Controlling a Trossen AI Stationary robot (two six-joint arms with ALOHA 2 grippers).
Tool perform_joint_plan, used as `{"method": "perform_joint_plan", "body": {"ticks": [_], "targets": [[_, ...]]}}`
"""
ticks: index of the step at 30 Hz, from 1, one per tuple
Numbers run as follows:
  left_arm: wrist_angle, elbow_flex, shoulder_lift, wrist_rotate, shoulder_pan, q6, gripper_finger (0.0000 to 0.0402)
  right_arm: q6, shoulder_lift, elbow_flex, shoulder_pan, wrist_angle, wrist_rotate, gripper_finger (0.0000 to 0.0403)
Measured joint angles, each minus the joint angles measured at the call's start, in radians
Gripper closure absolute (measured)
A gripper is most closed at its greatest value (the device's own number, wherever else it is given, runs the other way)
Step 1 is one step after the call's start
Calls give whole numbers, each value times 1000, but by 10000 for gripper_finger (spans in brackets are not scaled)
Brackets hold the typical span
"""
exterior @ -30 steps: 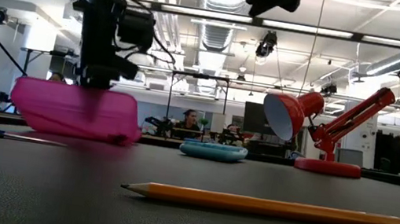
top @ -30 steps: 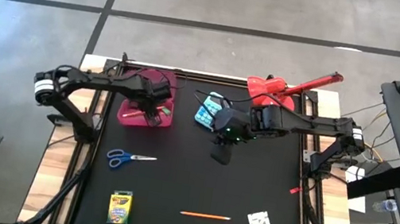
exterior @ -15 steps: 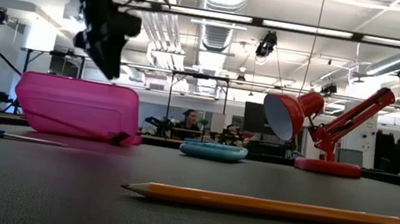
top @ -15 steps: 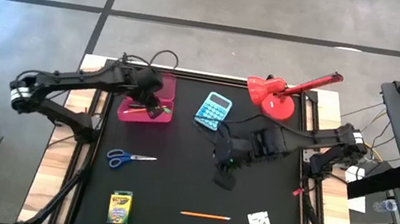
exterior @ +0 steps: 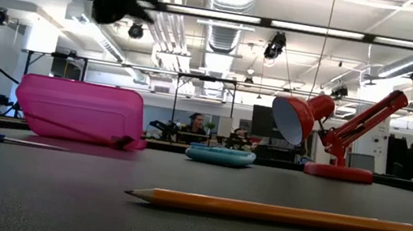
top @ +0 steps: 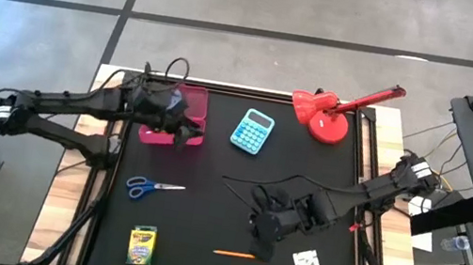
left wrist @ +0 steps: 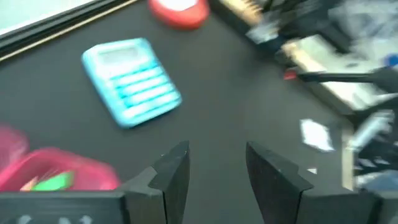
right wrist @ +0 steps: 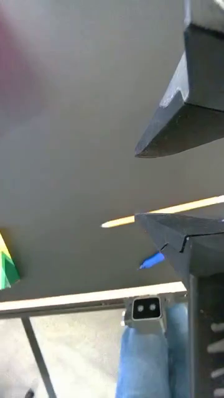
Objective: Pack school essentials
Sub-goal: Put the orange pencil into the red supply box
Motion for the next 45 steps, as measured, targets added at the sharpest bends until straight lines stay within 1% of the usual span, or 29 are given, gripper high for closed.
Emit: {"method": "perform_joint_plan", "body": {"ticks": [5,9,12,16,19,25,35,39,45], "targets": [[134,0,-18,-1,-142,-1,262,-33,0,-68,35,63,3,259],[217,-1,-21,-3,-266,-7,262,-36,31,-141,74,161,4,259],[258,-1,-20,-42,-354,-25,262,-41,82,-164,103,213,3,259],[280,-1,-19,-131,-451,-26,262,-50,162,-166,130,207,3,259],[284,-1,-18,-166,-500,-27,262,-45,217,-154,136,208,3,259],[311,-1,-18,-185,-544,-27,262,-27,291,-145,137,208,3,259],[329,-1,-11,-186,-547,-27,262,-13,361,-143,137,203,-13,259],[328,-1,6,-186,-546,-26,262,-17,384,-138,136,188,-45,259],[330,-1,59,-183,-546,-26,262,2,391,-138,136,180,-50,261]]}}
